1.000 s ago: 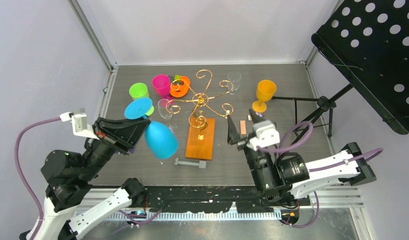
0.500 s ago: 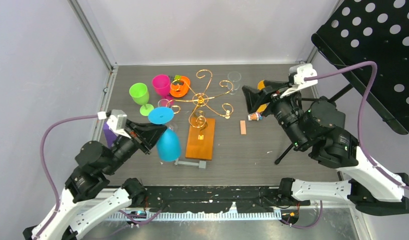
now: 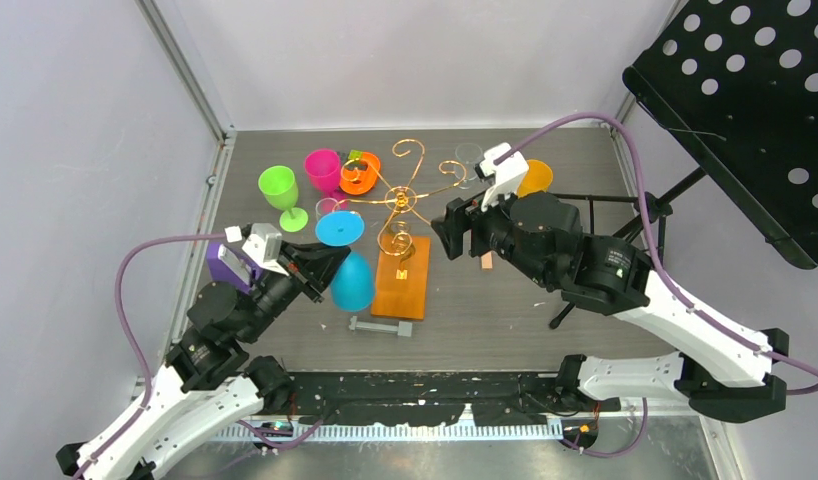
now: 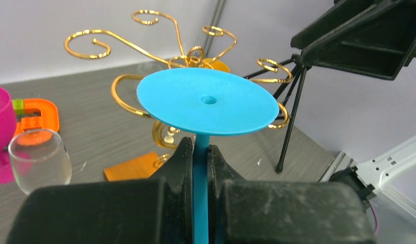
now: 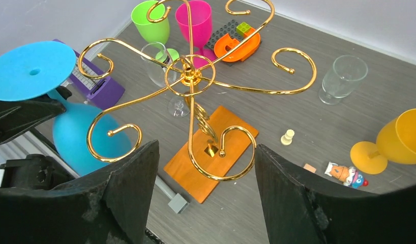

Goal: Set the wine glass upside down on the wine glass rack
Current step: Turn the wine glass upside down at the wine rack.

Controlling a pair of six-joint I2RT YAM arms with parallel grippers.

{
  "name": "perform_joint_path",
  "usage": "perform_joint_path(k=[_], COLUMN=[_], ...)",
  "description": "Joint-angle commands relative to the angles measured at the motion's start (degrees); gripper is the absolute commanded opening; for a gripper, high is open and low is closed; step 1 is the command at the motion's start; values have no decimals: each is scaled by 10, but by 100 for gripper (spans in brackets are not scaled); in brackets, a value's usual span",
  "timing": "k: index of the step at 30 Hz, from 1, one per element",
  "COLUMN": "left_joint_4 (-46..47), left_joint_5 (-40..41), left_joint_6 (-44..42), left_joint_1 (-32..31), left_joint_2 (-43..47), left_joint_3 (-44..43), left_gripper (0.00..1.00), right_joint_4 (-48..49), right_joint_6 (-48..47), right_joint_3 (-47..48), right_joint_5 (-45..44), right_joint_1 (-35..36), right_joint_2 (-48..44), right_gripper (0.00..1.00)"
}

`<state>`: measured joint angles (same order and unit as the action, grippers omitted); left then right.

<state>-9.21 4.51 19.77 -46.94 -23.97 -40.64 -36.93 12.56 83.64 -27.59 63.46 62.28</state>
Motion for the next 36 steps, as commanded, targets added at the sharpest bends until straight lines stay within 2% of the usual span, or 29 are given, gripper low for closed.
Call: perform_joint_path(k=[1, 11, 16, 21, 24, 28, 36], left_joint_4=[121, 187, 193, 193, 189, 188, 182], left_joint_5=[19, 26, 27, 22, 21, 23, 25], left_joint_6=[-28, -45, -43, -35, -31, -27, -26], left_joint_1=[-2, -2, -3, -3, -3, -3, -3], left_joint_2=[-11, -36, -40, -42, -40, -33, -24], left_joint_3=[15, 41, 48, 52, 54, 59, 64], left_gripper=[0, 0, 0, 0, 0, 0, 0], right_joint_4=[-2, 13, 58, 59, 43, 35, 39], right_joint_6=[36, 42, -22, -84, -109, -122, -141], right_joint_3=[6, 6, 24, 68, 90, 111, 125], right_joint_5=[27, 34, 69, 117, 161, 208, 242], right_joint_1=[-12, -28, -29, -35, -54, -77, -107], right_joint_2=[-5, 16, 37, 91, 119, 151, 177], right_gripper=[75, 74, 65, 54, 53, 58, 60])
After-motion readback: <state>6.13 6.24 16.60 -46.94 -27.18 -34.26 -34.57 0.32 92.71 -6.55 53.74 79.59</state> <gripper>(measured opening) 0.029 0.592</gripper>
